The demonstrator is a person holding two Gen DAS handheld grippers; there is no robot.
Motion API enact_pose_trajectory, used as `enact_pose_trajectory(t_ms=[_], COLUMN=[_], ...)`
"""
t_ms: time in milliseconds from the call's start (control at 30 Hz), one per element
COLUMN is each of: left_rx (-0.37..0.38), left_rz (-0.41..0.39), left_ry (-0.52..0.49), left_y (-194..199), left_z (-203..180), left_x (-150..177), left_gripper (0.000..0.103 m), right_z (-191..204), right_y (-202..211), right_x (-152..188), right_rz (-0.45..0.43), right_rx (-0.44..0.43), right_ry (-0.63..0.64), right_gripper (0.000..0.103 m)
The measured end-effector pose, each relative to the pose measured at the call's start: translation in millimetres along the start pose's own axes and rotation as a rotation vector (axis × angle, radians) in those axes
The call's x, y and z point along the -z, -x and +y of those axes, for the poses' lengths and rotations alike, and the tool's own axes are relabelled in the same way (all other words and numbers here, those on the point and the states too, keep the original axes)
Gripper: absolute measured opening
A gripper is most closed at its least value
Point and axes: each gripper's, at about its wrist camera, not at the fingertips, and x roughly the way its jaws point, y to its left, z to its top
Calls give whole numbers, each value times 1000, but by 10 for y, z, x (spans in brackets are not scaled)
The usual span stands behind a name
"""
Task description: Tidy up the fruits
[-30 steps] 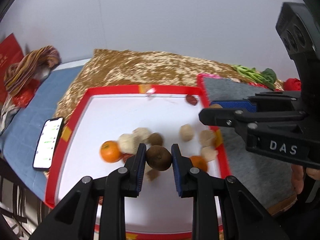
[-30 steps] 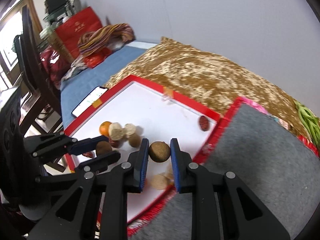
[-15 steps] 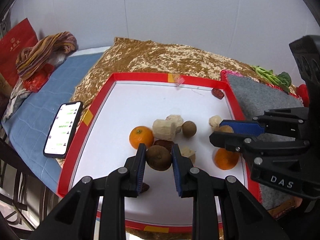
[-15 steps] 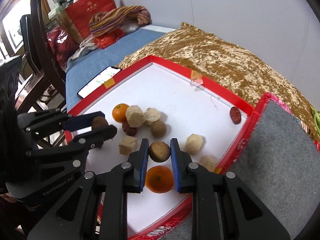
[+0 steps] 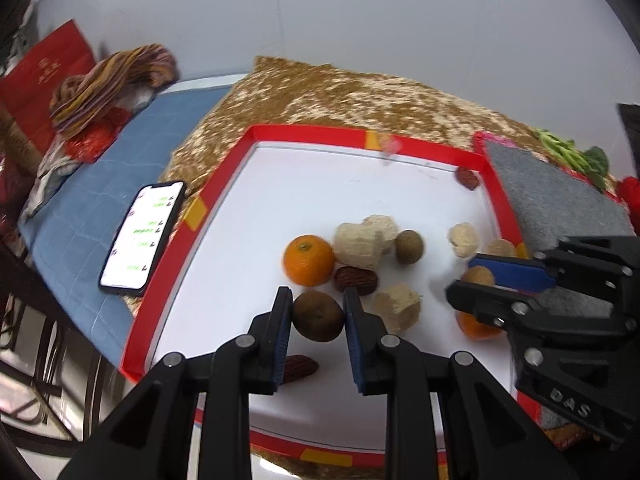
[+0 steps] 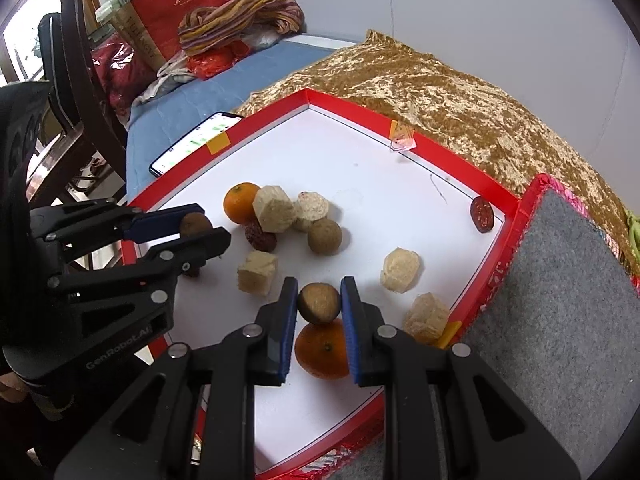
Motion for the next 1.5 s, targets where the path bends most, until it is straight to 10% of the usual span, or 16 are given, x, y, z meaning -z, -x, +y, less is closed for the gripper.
enact_pose_trajectory(t_ms=[167,300,633,800,1500], left_rx=[-33,-59,-173,-225,-314], left_rz=[-22,-47,-155,-207,-359], left_ry=[35,67,74,91,136], left_y=[57,127,456,729,1936], left_z=[-2,-9,-122,-90,-3], left_x=[8,-5,-3,67,315], left_gripper=[69,78,84,85,99], right_z=[-12,-64,-79,-1,379], right_y=[35,140,570,889,1430], right_x=[10,-2,86,151,404], right_rz=[-2,-36,-151,-248,-457], right_rx=[-9,-15,103,196,153], right_ry=[-14,-44,-79,-84,-35], right_gripper=[24,32,53,83,98])
